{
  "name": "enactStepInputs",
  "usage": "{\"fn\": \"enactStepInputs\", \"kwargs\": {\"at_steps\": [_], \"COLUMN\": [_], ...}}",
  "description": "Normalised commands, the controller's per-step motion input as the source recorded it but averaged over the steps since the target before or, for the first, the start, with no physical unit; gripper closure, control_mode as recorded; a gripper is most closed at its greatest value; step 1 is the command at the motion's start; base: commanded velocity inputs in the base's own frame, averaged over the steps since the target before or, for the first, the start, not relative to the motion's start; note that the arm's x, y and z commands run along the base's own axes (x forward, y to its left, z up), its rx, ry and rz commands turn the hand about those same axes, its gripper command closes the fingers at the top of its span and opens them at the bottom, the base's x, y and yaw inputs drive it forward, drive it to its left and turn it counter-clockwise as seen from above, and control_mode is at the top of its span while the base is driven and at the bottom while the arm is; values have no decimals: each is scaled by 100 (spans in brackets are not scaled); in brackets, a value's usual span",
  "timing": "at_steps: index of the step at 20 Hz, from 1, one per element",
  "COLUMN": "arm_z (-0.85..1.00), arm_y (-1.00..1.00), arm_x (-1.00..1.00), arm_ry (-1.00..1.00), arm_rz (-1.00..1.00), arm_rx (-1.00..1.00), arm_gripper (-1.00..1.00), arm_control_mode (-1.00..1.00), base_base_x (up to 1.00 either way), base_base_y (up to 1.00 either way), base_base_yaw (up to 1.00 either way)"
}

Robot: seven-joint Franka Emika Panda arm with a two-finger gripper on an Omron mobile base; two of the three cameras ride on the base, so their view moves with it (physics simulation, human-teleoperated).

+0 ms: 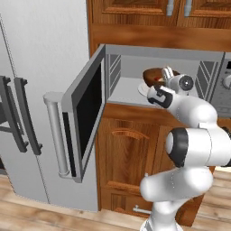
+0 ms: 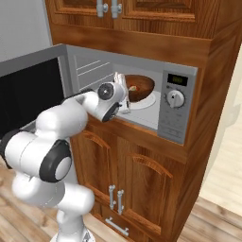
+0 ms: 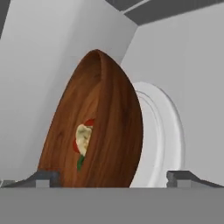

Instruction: Place the bowl containing the bell pepper and mushroom in the microwave. Close the microwave door and press the start button to microwave the meal.

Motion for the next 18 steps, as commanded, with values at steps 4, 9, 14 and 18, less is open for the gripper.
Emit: {"fn": "enactStepInputs", "kwargs": {"at_steps": [4, 9, 14, 18], "arm_z": [0, 38, 100, 100], "arm_y": [31, 30, 14, 1], "arm_x": [-53, -87, -100, -100], "arm_ry": [-43, -29, -5, 1], "arm_rz": [0, 3, 12, 13], "arm_rx": [-18, -16, -15, -17], "arm_gripper": [-100, -100, -100, -100], "arm_control_mode": [-100, -100, -100, -100], "base_base_x": [0, 0, 0, 0], "base_base_y": [0, 0, 0, 0], "base_base_yaw": [0, 0, 0, 0]}}
